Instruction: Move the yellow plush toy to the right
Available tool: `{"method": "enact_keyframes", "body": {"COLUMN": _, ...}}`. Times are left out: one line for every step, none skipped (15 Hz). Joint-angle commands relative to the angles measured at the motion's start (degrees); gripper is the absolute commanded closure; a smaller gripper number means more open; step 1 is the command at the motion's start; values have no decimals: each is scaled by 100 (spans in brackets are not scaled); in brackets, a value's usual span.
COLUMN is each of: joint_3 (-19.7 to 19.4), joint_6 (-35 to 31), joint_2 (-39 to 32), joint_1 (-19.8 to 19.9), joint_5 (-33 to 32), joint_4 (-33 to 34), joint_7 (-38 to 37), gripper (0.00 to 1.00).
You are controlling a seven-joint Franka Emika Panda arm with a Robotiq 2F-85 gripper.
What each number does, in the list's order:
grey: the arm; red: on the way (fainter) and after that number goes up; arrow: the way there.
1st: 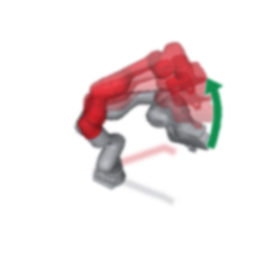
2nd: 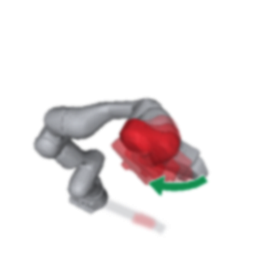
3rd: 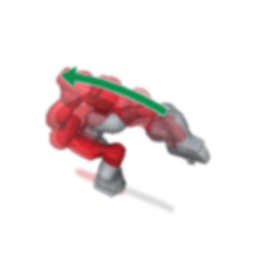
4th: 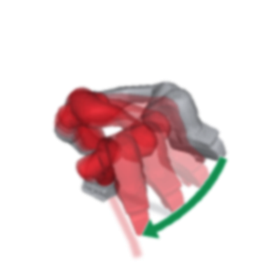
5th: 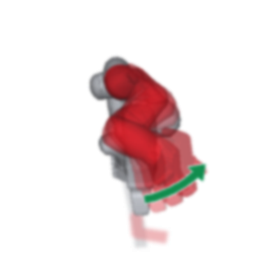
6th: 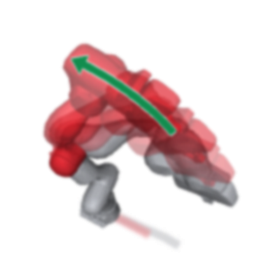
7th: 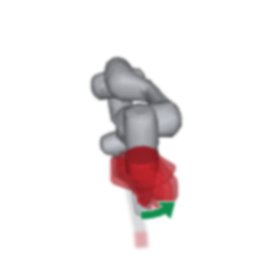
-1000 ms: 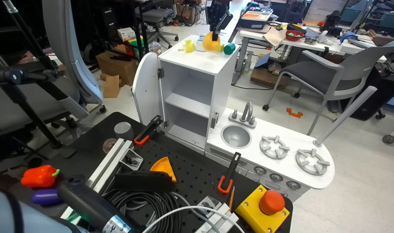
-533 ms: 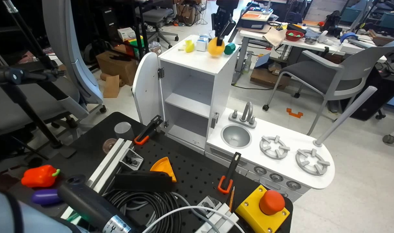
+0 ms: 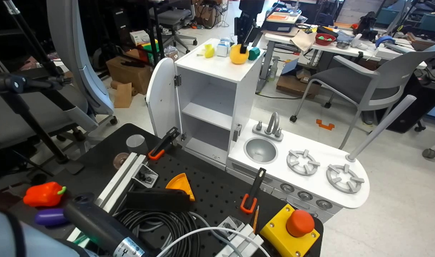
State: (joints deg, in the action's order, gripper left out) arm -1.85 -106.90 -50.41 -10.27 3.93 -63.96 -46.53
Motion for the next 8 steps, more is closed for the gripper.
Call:
{"method": "enact_keyframes", "body": {"joint_3": -55, "joint_6": 66, "joint_2": 39, "joint_1": -123, "joint_5": -120, "joint_4": 54, "joint_7": -133, "gripper": 38}}
{"method": "enact_keyframes", "body": {"joint_3": -44, "joint_6": 52, "joint_2": 147, "joint_1": -146, "joint_5": -134, "joint_4": -54, "joint_7": -103, "gripper": 30}}
{"method": "enact_keyframes", "body": {"joint_3": -41, "joint_6": 24, "joint_2": 229, "joint_1": -172, "joint_5": -147, "joint_4": -138, "joint_7": -94, "gripper": 24}}
{"method": "enact_keyframes", "body": {"joint_3": -42, "joint_6": -36, "joint_2": 363, "joint_1": -210, "joint_5": -170, "joint_4": -276, "joint_7": -81, "gripper": 17}}
{"method": "enact_keyframes", "body": {"joint_3": -42, "joint_6": -91, "joint_2": 469, "joint_1": -248, "joint_5": -191, "joint_4": -384, "joint_7": -75, "gripper": 9}}
{"method": "enact_keyframes", "body": {"joint_3": -48, "joint_6": -173, "joint_2": 607, "joint_1": -296, "joint_5": -225, "joint_4": -534, "joint_7": -75, "gripper": 3}}
{"method": "enact_keyframes", "body": {"joint_3": -63, "joint_6": -290, "joint_2": 778, "joint_1": -349, "joint_5": -281, "joint_4": -727, "joint_7": -85, "gripper": 0}}
{"method": "enact_keyframes", "body": {"joint_3": -70, "joint_6": -412, "joint_2": 927, "joint_1": -395, "joint_5": -350, "joint_4": -903, "joint_7": -95, "gripper": 0}}
